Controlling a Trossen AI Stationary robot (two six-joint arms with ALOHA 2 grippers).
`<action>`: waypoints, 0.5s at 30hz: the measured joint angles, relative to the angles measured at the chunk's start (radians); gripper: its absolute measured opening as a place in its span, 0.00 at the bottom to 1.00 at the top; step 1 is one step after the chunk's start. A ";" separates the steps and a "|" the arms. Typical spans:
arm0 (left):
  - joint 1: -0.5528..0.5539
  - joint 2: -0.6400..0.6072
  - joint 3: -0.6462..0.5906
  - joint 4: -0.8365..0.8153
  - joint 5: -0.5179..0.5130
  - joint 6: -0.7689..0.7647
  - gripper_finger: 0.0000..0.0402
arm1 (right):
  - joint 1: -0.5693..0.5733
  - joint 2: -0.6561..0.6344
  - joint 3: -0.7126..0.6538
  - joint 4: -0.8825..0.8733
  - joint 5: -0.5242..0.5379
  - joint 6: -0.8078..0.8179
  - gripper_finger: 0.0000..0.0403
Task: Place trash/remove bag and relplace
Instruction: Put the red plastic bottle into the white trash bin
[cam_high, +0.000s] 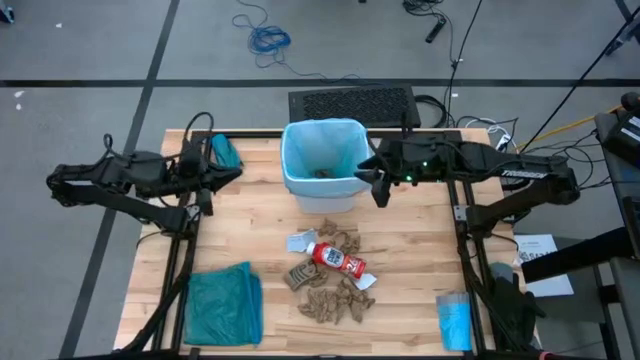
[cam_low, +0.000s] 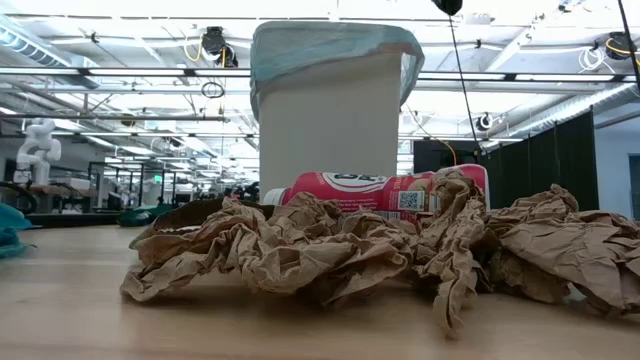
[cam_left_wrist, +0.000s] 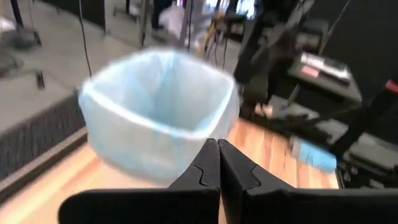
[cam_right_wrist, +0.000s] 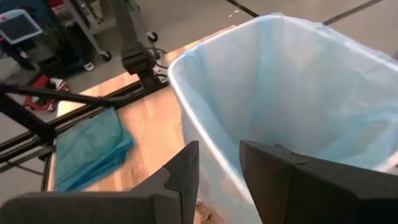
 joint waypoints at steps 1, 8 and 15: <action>0.000 0.006 0.000 -0.026 0.005 -0.018 0.00 | 0.007 -0.001 0.000 -0.001 0.013 0.001 0.27; 0.000 0.094 0.000 -0.143 0.036 -0.101 0.00 | 0.041 -0.031 0.000 -0.033 0.070 0.010 0.27; 0.000 0.211 0.000 -0.147 0.187 -0.103 0.00 | 0.041 -0.071 0.000 -0.082 0.070 0.039 0.27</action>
